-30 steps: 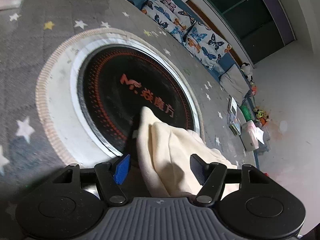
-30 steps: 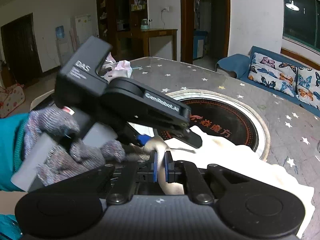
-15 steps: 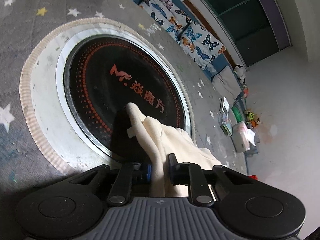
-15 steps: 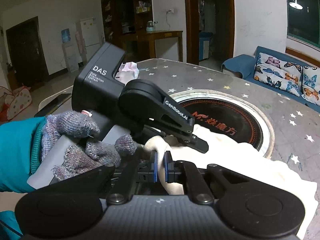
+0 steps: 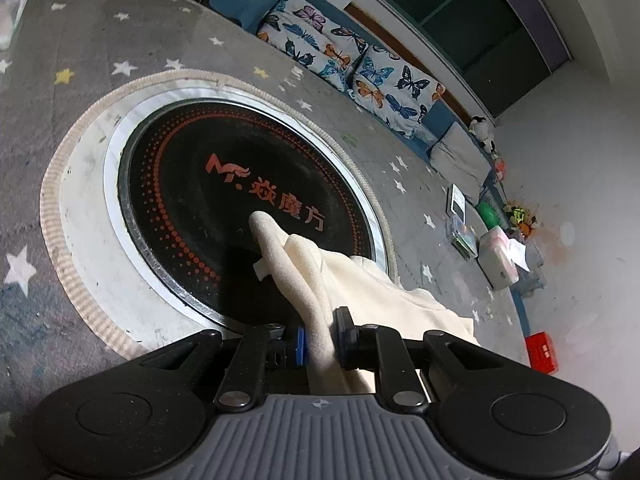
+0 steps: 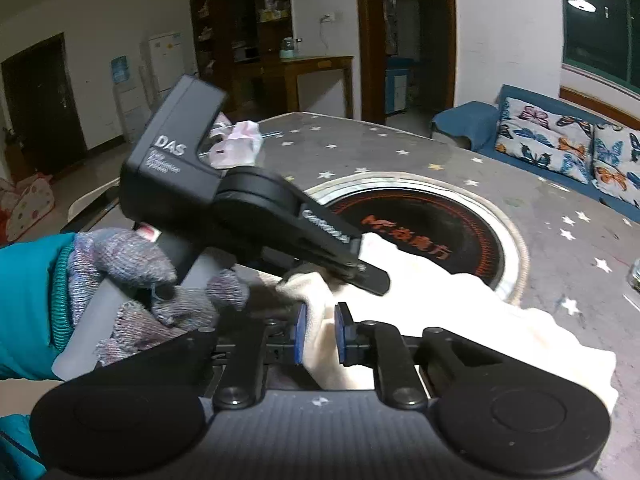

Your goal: Fold clothes

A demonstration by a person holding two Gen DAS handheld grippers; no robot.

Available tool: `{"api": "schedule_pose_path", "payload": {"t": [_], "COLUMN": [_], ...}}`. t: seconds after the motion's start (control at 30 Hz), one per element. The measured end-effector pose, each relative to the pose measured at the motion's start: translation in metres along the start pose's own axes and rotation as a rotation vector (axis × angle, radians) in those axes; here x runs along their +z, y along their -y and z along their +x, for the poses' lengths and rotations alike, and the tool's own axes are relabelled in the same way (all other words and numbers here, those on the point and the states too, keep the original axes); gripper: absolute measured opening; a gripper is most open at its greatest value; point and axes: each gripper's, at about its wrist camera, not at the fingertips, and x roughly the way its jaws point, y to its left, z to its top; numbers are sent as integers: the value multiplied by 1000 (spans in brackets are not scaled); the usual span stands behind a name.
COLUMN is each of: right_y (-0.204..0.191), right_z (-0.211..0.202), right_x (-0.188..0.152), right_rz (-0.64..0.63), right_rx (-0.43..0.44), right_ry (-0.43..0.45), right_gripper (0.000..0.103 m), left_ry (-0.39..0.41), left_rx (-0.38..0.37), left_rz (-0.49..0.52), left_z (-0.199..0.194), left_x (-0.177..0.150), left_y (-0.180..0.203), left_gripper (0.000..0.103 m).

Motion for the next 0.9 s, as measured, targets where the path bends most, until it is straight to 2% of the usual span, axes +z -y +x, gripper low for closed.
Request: {"api": "schedule_pose_path", "payload": {"t": [0.3,0.43,0.9], "right_y": [21,31,101], "right_z": [-20,-26,-40], "right_x": [-5,-8,-39], "right_rz": [67,82,267], "right_rx": [-30,-94,-289], "right_ry": [16,13,2], "right_gripper": [20,20,21], "left_ry": [11,14,37], "left_rx": [36,50,100], "left_rz": [46,65,153], "left_z": [1,0,1], "left_x": [-3,-4,-8], "left_y": [6,9,21], "left_gripper": [16,16,16]}}
